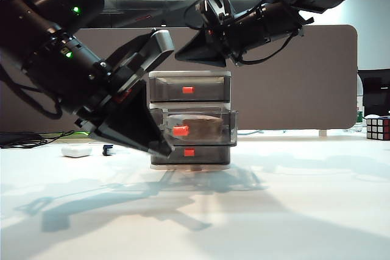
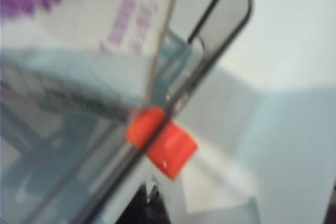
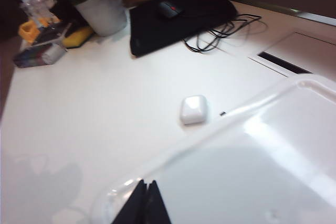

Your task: Open the second layer of the drawer on the table, pick up a pack of napkins on the table and put it in, and finally close the drawer.

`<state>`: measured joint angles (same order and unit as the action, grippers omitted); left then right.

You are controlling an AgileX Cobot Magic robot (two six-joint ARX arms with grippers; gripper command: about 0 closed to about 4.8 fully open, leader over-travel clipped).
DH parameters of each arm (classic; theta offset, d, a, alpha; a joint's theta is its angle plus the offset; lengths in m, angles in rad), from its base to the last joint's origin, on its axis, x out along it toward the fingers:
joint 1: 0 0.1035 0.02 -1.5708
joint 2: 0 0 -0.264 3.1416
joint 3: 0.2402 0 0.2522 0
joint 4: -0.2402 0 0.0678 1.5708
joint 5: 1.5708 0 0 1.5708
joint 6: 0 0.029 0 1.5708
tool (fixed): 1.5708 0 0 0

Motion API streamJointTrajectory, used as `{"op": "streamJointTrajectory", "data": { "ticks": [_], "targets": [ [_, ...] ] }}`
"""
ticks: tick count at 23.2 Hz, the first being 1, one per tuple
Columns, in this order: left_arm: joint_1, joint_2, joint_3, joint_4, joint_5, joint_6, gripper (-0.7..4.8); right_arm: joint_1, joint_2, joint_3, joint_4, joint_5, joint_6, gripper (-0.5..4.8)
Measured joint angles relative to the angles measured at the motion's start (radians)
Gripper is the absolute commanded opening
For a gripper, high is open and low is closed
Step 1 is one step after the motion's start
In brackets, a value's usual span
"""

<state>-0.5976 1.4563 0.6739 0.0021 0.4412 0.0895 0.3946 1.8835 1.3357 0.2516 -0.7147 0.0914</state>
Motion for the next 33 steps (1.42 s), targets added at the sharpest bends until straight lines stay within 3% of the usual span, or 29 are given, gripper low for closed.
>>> {"op": "streamJointTrajectory", "data": {
  "ticks": [18,33],
  "targets": [
    [0.0,0.009,0.0,0.216,-0.177,-0.015,-0.04,0.001,-0.008,0.008,-0.116,0.148,-0.13,-0.05],
    [0.04,0.114,0.002,0.483,-0.334,0.004,-0.04,0.001,-0.011,0.011,-0.148,0.151,-0.176,-0.05]
  ]
}}
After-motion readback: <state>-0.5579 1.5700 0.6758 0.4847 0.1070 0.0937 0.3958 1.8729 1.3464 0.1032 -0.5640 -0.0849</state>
